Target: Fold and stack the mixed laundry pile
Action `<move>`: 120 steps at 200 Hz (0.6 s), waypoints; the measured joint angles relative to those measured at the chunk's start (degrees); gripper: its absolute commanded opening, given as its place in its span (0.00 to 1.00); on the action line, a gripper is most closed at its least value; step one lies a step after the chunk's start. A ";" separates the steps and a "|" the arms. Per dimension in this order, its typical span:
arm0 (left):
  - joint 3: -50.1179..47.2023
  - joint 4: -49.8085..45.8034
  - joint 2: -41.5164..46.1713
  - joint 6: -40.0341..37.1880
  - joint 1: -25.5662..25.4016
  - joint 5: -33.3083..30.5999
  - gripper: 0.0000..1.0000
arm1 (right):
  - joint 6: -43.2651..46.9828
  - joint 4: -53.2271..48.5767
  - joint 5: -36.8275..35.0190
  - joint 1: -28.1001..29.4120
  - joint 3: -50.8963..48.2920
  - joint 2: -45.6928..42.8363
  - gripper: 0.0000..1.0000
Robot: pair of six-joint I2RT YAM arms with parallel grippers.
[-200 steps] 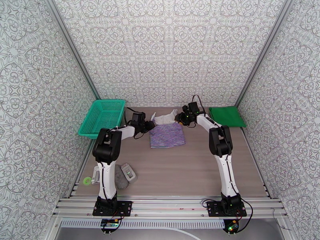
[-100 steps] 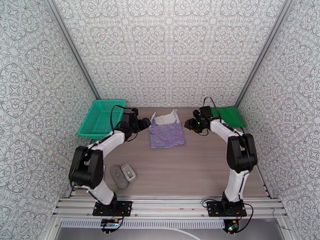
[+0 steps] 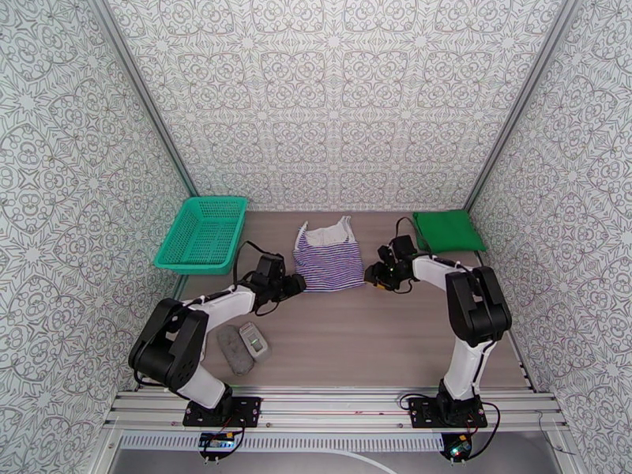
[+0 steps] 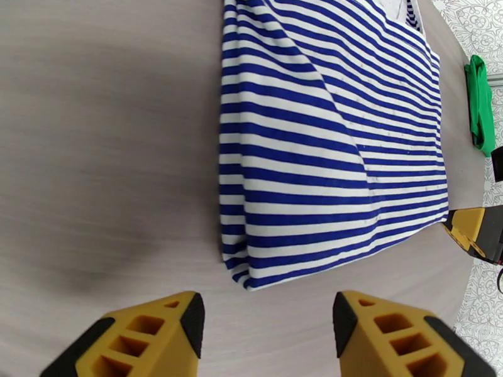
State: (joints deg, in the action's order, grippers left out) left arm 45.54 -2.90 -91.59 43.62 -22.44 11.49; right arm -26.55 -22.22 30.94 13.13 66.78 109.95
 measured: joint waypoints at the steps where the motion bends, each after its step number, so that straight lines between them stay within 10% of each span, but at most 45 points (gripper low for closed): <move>1: -0.02 0.13 -0.02 0.09 -0.02 -0.02 0.60 | 0.00 0.04 0.00 0.02 0.00 0.04 0.49; 120: 0.55 7.23 -8.35 4.92 -0.50 -1.70 0.35 | -3.50 4.24 2.51 0.55 0.07 2.75 0.34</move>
State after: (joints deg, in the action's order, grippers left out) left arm 46.09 4.34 -99.94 48.53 -22.94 9.78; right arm -30.04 -17.98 33.45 13.67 66.85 112.71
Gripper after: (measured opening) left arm 0.393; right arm 0.373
